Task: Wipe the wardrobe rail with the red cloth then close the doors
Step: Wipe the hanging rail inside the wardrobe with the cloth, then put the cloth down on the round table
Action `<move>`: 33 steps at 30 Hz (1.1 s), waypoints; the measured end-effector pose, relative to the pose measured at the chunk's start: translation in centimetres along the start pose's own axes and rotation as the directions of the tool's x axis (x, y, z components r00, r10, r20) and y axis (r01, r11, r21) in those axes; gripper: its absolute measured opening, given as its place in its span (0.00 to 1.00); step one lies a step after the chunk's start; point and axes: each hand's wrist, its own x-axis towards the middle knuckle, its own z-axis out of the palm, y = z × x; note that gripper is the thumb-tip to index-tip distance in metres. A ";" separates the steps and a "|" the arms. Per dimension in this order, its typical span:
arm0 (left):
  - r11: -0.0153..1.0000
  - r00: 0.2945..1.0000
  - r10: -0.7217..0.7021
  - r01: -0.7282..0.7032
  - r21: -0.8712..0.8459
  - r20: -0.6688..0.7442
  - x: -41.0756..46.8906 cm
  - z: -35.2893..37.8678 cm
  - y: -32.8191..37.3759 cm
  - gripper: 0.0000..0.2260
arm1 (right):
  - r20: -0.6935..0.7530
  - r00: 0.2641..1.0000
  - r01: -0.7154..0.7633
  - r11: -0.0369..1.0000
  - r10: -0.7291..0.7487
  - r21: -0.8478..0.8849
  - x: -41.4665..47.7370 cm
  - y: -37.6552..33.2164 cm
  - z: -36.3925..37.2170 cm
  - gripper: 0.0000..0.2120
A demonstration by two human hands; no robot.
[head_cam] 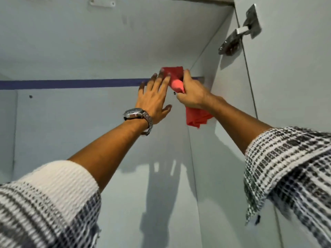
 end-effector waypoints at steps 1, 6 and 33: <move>0.999 0.998 -0.017 0.014 -0.049 -0.057 -1.1 -0.3 0.6 0.42 | 0.034 0.999 -0.001 0.999 -0.001 0.042 -1.5 -0.2 0.0 0.24; 0.992 0.999 0.015 -0.020 -0.125 -0.044 -10.3 0.3 3.5 0.16 | 0.248 0.961 -0.182 0.956 0.123 0.232 -12.4 -0.8 2.6 0.14; 0.666 0.266 0.635 0.288 -0.688 0.726 -104.3 0.6 51.9 0.17 | 0.709 0.092 -0.391 0.680 0.699 -0.620 -119.7 4.3 15.9 0.35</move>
